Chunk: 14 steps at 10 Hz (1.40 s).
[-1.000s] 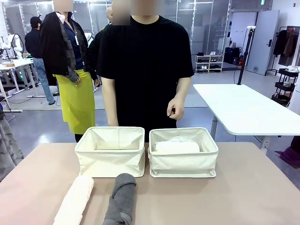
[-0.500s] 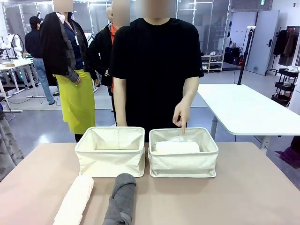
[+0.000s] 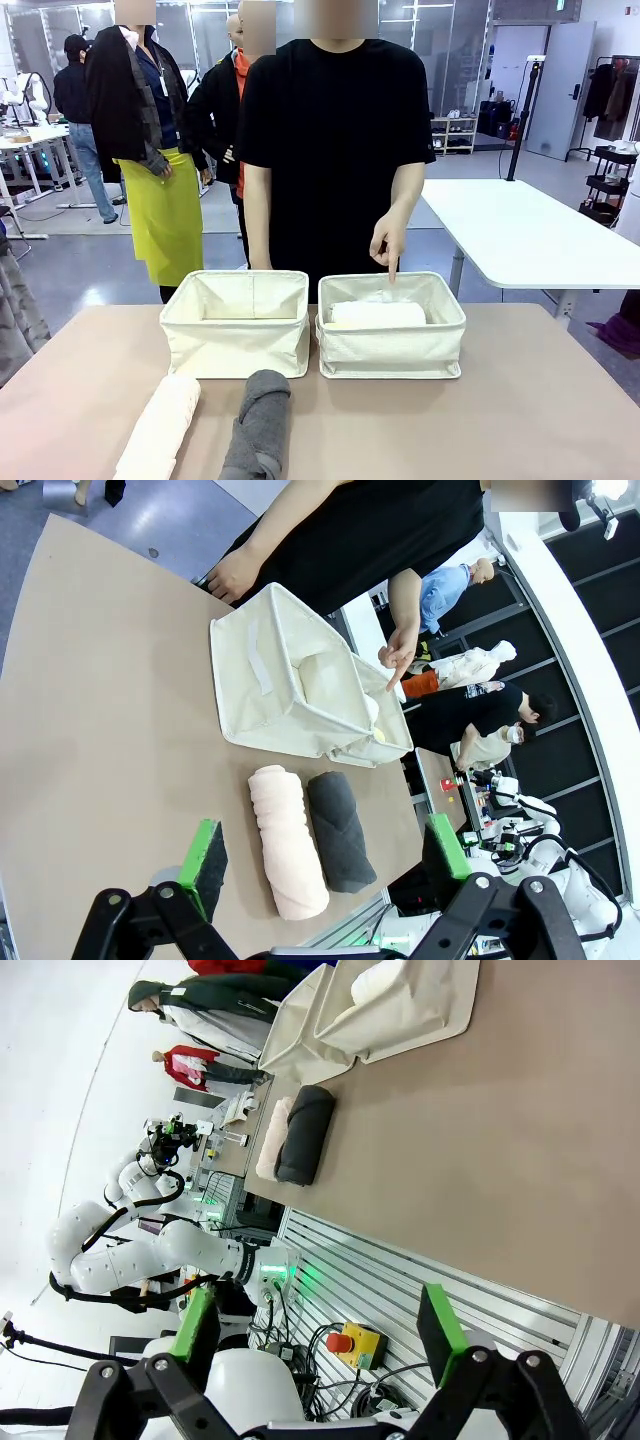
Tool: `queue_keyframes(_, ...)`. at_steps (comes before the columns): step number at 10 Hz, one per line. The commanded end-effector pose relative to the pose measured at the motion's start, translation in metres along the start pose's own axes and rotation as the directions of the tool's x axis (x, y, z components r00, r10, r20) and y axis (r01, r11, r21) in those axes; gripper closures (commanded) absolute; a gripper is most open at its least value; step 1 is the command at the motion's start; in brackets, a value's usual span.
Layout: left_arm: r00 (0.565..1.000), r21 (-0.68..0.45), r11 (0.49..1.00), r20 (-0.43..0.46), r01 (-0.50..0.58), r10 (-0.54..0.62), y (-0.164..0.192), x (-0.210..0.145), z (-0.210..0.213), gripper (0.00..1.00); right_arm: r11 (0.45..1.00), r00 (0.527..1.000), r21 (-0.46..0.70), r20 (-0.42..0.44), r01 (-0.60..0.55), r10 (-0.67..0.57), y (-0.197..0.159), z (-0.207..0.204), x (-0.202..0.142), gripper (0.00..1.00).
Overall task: Divide the towels into two baskets.
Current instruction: Pick up one hotel-folded towel from the bottom of the table and place it in the Fabric basket indicated by the person.
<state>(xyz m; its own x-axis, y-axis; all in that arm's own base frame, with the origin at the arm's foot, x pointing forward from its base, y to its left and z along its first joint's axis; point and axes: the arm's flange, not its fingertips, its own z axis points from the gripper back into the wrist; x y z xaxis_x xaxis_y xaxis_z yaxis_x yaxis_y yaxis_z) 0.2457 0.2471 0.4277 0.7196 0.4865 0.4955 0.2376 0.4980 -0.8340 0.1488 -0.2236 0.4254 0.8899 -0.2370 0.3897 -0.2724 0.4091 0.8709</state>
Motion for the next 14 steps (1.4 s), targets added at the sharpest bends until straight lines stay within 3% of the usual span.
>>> queue_keyframes(1, 1.000, -0.023, 1.000, 0.018, 0.012, -0.012, 0.000, 0.001, 0.003, 0.00, 1.000, 1.000, 0.006, -0.001, -0.012, 0.012, 0.001, 0.000, 0.001, 0.00)
queue_keyframes(4, 1.000, 0.000, 1.000, 0.000, 0.000, 0.000, 0.000, 0.000, 0.000, 0.00, 1.000, 1.000, 0.006, -0.001, -0.012, 0.012, 0.001, 0.000, 0.001, 0.00)
queue_keyframes(9, 0.967, 0.060, 0.995, -0.247, 0.076, -0.059, -0.079, -0.020, -0.113, 0.00, 1.000, 1.000, 0.006, -0.001, -0.012, 0.012, 0.001, 0.000, 0.001, 0.00)
queue_keyframes(12, 0.910, 0.148, 0.980, -0.409, 0.136, -0.064, -0.124, -0.054, -0.156, 0.00, 1.000, 1.000, 0.006, -0.001, -0.012, 0.012, 0.001, 0.000, 0.001, 0.00)
queue_keyframes(13, 0.902, 0.197, 0.967, -0.427, 0.164, -0.066, -0.133, -0.066, -0.169, 0.00, 1.000, 1.000, 0.006, -0.001, -0.012, 0.012, 0.001, 0.000, 0.001, 0.00)
queue_keyframes(14, 0.889, 0.357, 0.919, -0.458, 0.169, 0.015, -0.135, -0.079, -0.188, 0.00, 1.000, 1.000, 0.006, -0.001, -0.012, 0.012, 0.001, 0.000, 0.001, 0.00)
